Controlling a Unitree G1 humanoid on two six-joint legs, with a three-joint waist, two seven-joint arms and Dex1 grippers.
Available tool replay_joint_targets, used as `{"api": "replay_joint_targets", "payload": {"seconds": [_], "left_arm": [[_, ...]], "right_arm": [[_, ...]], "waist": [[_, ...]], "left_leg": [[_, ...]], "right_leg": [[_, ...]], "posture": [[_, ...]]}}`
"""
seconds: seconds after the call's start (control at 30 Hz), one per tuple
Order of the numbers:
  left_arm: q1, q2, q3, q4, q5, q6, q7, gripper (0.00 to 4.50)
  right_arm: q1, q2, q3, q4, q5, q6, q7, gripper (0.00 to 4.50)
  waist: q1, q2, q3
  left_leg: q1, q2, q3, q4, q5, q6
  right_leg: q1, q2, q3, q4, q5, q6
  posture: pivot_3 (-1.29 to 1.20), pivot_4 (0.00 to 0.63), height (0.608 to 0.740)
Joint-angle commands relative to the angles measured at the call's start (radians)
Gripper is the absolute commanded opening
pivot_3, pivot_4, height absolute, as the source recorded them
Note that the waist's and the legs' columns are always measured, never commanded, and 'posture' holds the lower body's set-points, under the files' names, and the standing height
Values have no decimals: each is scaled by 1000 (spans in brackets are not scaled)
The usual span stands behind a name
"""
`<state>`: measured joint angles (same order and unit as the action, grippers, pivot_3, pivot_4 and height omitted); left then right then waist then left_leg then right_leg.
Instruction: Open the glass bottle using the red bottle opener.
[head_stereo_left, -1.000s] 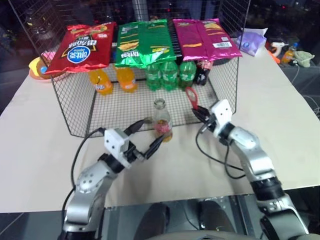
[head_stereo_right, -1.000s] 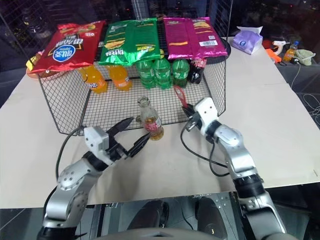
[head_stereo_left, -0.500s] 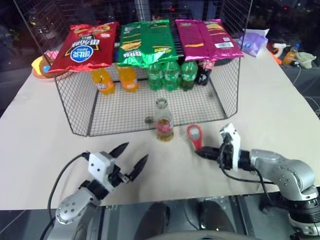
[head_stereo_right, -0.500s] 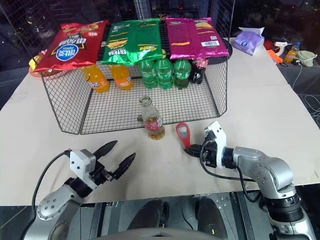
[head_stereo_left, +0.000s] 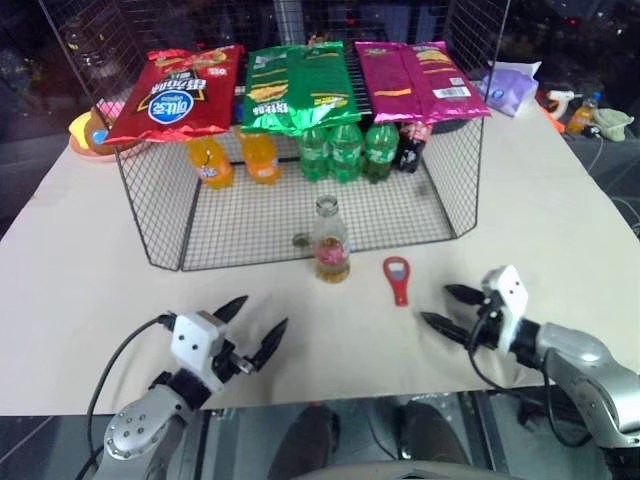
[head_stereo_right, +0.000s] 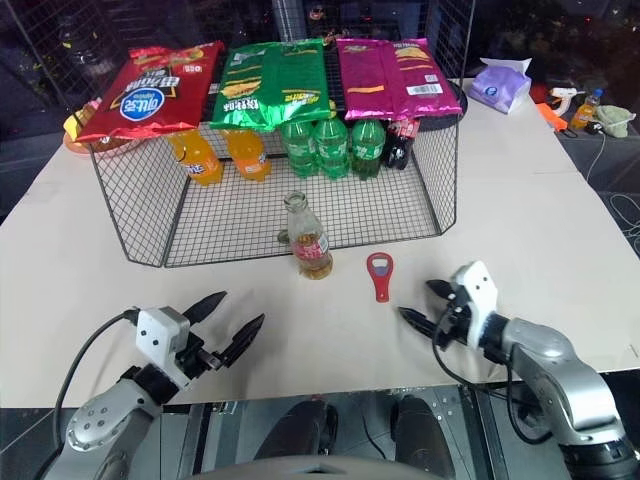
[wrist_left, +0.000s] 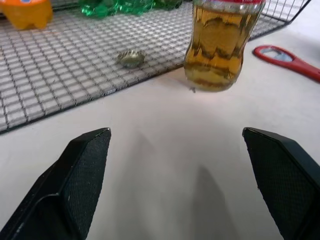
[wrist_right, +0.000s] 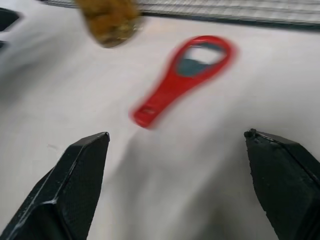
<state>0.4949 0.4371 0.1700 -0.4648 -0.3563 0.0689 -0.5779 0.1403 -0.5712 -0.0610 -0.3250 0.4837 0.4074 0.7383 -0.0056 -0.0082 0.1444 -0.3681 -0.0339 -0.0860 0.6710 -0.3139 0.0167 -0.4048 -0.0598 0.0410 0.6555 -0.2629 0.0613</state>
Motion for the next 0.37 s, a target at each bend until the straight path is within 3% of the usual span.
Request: {"api": "replay_joint_targets", "payload": {"seconds": [0.03, 0.37], "left_arm": [[20, 11, 28, -48, 5, -12, -1, 4393], [31, 7, 61, -4, 18, -39, -8, 4393]], "right_arm": [[78, -8, -76, 53, -37, -271, 132, 4451], [136, -8, -147, 164, -2, -411, 245, 4451]], "waist": [[-4, 0, 2], [-8, 1, 3]], "left_leg": [[1, 1, 0, 0, -1, 1], [9, 4, 1, 0, -1, 2]], "right_leg": [[1, 1, 1, 0, 0, 0], [8, 3, 2, 0, 0, 0]], "posture": [[0, 150, 740], [0, 150, 740]]}}
